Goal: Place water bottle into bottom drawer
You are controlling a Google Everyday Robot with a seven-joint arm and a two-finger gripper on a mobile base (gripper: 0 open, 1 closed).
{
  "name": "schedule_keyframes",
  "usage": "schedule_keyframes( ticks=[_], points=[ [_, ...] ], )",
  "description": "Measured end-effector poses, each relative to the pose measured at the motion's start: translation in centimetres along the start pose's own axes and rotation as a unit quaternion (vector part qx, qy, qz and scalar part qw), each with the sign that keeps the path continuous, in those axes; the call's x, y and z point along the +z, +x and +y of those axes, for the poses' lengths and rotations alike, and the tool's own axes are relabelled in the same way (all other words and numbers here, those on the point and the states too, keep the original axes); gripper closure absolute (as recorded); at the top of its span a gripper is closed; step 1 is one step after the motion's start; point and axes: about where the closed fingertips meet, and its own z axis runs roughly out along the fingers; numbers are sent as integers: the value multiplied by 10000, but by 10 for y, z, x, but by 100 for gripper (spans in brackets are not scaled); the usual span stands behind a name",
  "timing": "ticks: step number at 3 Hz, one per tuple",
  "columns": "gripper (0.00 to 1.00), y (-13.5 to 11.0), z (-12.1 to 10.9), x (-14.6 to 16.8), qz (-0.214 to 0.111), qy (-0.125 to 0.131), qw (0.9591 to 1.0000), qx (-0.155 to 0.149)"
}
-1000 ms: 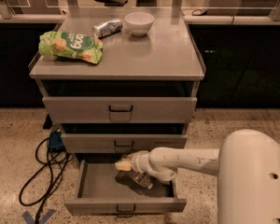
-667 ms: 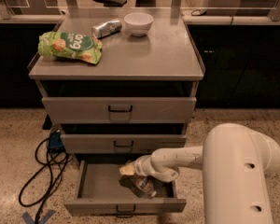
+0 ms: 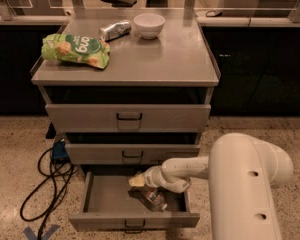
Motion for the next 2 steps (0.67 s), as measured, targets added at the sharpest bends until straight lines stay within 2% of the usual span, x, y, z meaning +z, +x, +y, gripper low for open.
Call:
schedule_keyframes(
  ticks=[1,2],
  points=[
    [100,3,-26,25,-186,-143,9995,233],
    [100,3,-26,25,-183,-145,9995,233]
  ],
)
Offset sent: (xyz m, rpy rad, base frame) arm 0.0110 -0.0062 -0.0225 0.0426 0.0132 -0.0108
